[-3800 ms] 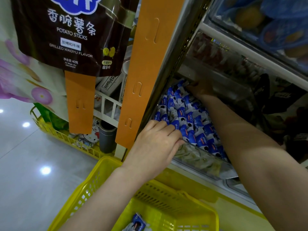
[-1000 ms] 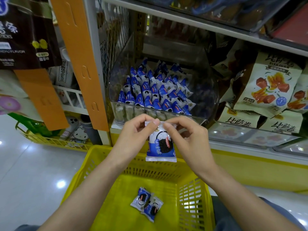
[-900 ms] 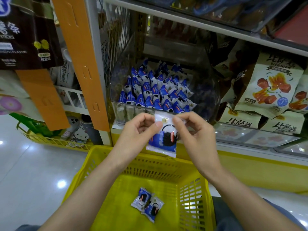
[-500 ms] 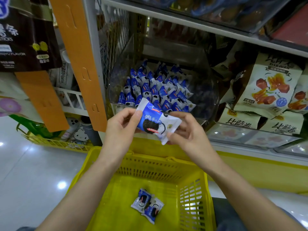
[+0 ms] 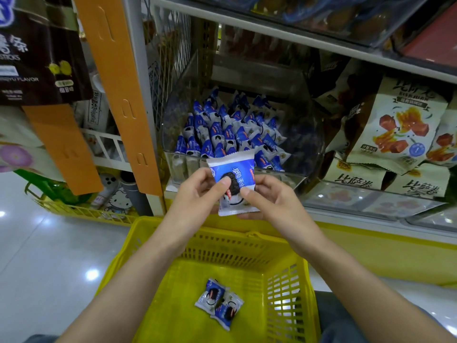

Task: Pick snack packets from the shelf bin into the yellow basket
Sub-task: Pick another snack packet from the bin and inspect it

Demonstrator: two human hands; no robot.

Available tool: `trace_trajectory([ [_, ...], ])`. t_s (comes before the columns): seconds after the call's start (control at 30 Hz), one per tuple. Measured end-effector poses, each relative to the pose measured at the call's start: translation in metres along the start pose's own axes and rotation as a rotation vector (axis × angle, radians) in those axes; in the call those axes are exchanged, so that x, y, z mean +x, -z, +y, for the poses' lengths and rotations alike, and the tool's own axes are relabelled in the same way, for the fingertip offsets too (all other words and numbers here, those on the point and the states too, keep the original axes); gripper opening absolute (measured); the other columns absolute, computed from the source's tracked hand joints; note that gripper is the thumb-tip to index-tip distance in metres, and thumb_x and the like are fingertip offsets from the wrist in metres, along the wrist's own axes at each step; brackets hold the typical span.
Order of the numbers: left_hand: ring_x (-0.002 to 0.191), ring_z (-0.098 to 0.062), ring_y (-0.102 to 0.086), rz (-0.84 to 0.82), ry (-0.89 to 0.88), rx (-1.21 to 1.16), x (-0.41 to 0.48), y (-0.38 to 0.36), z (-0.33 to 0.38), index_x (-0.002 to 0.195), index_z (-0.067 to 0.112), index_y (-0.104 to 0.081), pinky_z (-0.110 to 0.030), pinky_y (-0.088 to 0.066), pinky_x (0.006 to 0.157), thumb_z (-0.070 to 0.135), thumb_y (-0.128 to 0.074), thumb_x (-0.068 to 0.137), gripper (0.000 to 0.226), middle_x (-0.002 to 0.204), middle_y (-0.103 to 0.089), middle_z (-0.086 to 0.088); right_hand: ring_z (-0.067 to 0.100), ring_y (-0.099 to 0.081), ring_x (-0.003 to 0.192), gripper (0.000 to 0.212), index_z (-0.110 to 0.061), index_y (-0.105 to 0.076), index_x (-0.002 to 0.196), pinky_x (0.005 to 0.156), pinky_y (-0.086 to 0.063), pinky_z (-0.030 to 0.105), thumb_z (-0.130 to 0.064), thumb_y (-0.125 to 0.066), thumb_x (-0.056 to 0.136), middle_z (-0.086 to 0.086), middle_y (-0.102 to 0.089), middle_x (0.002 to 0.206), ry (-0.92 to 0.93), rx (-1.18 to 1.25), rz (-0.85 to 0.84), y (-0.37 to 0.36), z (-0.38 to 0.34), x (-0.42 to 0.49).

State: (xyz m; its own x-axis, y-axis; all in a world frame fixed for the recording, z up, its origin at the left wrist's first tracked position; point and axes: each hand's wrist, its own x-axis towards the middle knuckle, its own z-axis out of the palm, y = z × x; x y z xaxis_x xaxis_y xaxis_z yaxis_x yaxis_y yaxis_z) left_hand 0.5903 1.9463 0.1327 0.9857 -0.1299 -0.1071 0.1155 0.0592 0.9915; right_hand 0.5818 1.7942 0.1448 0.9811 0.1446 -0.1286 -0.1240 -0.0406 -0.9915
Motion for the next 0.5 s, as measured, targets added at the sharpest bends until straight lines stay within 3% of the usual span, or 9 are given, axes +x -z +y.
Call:
trace_trajectory([
  [0.1, 0.073, 0.003, -0.061, -0.037, -0.058, 0.069, 0.0, 0.003, 0.001, 0.1, 0.017, -0.059, -0.014, -0.047, 0.061, 0.022, -0.052, 0.091, 0.012, 0.083, -0.069, 0.008, 0.008, -0.065, 0.085, 0.014, -0.023, -0.056, 0.098, 0.075, -0.054, 0.021, -0.019, -0.061, 0.086, -0.001, -0.068, 0.095, 0.138, -0.177, 0.077, 0.003, 0.001, 0.002],
  [0.17, 0.066, 0.003, -0.056, -0.1, -0.047, 0.128, 0.0, 0.004, 0.0, 0.1, 0.01, -0.058, -0.013, -0.044, 0.06, 0.02, -0.051, 0.092, 0.014, 0.082, -0.065, 0.004, 0.011, -0.065, 0.082, 0.005, -0.022, -0.058, 0.089, 0.071, -0.055, 0.024, -0.018, -0.059, 0.087, -0.002, -0.068, 0.088, 0.169, -0.145, 0.112, 0.005, 0.001, 0.004],
  [0.33, 0.078, -0.004, -0.059, -0.169, -0.005, 0.175, 0.002, 0.005, -0.004, 0.101, 0.017, -0.056, -0.012, -0.045, 0.06, 0.019, -0.05, 0.093, 0.011, 0.1, -0.065, -0.008, 0.006, -0.063, 0.065, 0.013, -0.019, -0.059, 0.074, 0.057, -0.053, 0.019, -0.015, -0.06, 0.086, -0.005, -0.067, 0.07, 0.174, -0.156, 0.117, 0.01, 0.001, 0.004],
  [0.43, 0.071, 0.0, -0.058, -0.11, -0.029, 0.202, 0.003, 0.003, -0.006, 0.098, 0.018, -0.053, -0.011, -0.044, 0.06, 0.018, -0.051, 0.092, 0.006, 0.091, -0.062, -0.004, 0.009, -0.061, 0.067, 0.01, -0.021, -0.061, 0.077, 0.059, -0.053, 0.021, -0.017, -0.061, 0.086, 0.0, -0.066, 0.074, 0.254, -0.204, 0.149, 0.008, 0.003, 0.002],
  [0.5, 0.075, -0.007, -0.059, -0.024, -0.042, 0.205, 0.002, 0.001, -0.009, 0.094, 0.021, -0.049, -0.014, -0.046, 0.064, 0.018, -0.052, 0.092, 0.005, 0.088, -0.06, 0.0, 0.014, -0.063, 0.071, 0.003, -0.022, -0.062, 0.082, 0.064, -0.054, 0.025, -0.021, -0.062, 0.085, 0.001, -0.066, 0.078, 0.277, -0.224, 0.147, 0.005, 0.005, 0.0],
])
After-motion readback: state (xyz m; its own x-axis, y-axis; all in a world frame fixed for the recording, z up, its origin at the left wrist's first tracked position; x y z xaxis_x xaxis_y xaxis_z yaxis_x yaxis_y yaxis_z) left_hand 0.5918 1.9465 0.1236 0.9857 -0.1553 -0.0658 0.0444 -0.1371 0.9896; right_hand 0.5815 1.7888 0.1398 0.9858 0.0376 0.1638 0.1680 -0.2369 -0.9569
